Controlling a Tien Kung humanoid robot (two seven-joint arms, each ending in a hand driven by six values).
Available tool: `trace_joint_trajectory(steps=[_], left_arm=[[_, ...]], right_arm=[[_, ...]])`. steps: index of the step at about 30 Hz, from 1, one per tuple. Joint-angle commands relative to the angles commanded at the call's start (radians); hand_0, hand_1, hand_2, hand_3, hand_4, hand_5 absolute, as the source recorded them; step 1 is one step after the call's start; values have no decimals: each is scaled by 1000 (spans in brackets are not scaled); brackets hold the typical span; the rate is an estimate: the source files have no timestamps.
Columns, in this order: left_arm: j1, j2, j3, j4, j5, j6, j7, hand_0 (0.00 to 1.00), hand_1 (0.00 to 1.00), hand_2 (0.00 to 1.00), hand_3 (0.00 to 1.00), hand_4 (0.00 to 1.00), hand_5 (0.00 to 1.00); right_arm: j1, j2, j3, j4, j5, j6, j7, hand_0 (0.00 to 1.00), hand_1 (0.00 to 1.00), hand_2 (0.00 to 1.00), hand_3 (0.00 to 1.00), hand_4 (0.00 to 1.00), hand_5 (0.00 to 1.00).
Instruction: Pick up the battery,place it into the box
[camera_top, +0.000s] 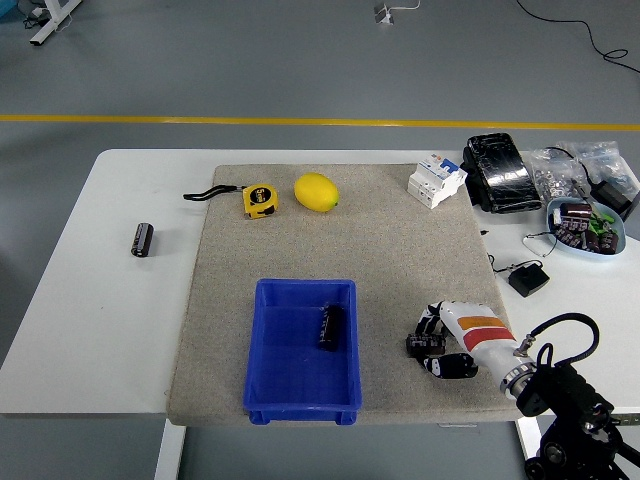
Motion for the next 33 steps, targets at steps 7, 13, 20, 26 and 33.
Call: trace_joint_trajectory(steps=[7,13,20,26,33], left_arm=[[-1,0,-1,0,3,0,1,695,668,708,623,643,649],[-2,0,-2,0,6,-1,2,695,668,708,623,641,647],[-2,1,-3,0,7,-3,2,694,668,708,623,642,648],[-1,3,-7,0,13,-7,4,694,668,708,623,642,649],[3,4,-9,-1,17,-10,5,694,668,708,623,641,649]], right_arm=[[1,0,0,6,-4,-4,6,340,455,530,518,855,178],[4,0,-11,12,-2,-6,8,326,457,533,518,878,200],[10,5,-22,1,4,-9,8,326,461,537,521,895,212],[16,8,-32,4,5,-9,8,324,460,540,520,898,209],[15,10,-40,2,6,-13,9,305,450,524,503,893,212]])
